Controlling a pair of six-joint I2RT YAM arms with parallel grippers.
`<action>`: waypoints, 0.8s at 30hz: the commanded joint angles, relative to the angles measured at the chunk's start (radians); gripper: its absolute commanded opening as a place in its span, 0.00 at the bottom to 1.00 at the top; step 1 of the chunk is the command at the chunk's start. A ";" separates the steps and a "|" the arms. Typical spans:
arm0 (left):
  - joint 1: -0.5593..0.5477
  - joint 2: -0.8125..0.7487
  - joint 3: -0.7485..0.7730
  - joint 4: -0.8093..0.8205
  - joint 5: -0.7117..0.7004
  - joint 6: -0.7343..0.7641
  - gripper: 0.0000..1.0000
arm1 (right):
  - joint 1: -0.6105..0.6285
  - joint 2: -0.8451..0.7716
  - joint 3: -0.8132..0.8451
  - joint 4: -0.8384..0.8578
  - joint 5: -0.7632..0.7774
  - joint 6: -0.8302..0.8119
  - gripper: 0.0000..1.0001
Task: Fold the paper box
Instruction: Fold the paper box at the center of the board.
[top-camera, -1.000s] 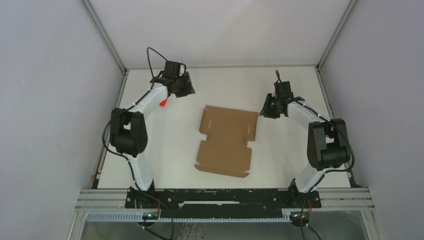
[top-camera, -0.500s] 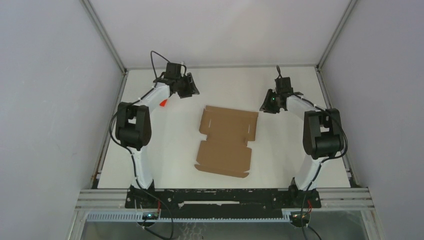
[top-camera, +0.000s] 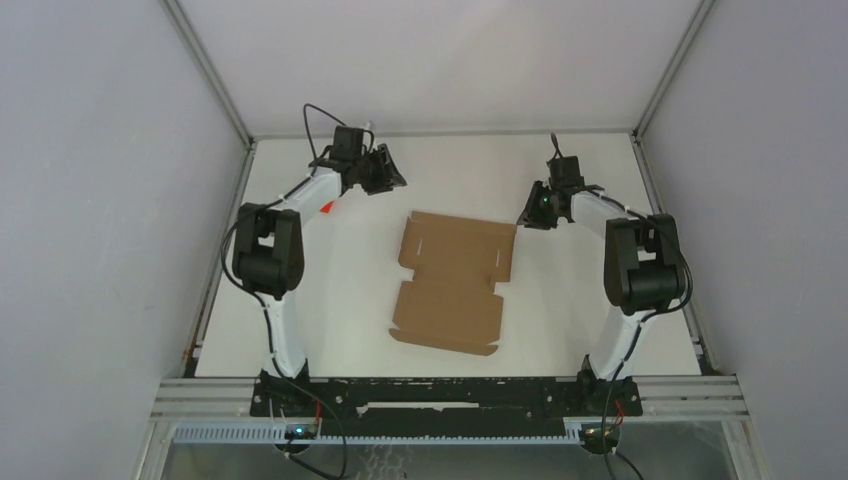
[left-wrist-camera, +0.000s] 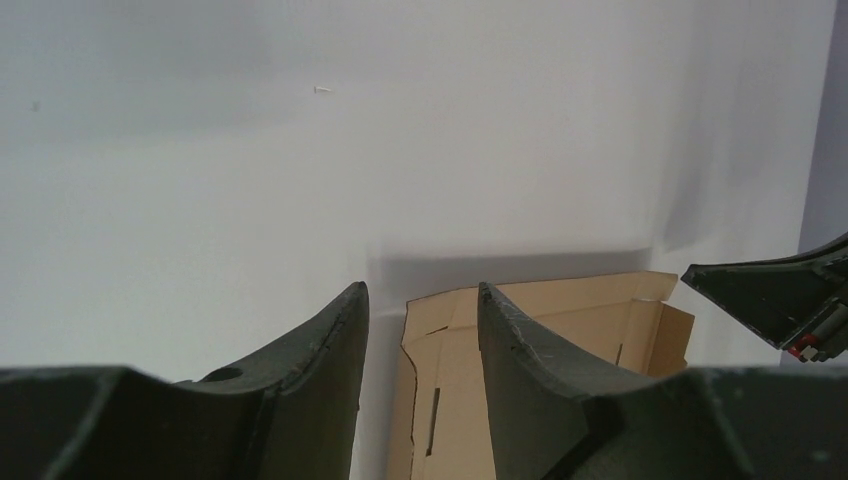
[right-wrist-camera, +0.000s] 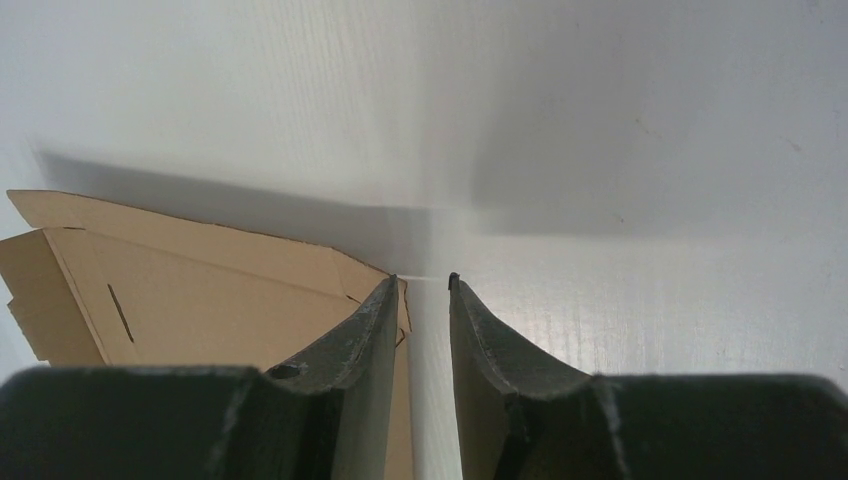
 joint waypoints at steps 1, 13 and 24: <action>-0.016 0.015 -0.020 0.042 0.022 -0.010 0.49 | 0.006 0.007 0.037 0.052 -0.026 0.000 0.34; -0.023 0.027 -0.056 0.053 0.010 -0.001 0.49 | 0.032 0.026 0.037 0.074 -0.044 0.006 0.35; -0.023 0.042 -0.057 0.052 0.010 0.006 0.49 | 0.057 0.039 0.037 0.081 -0.049 0.007 0.34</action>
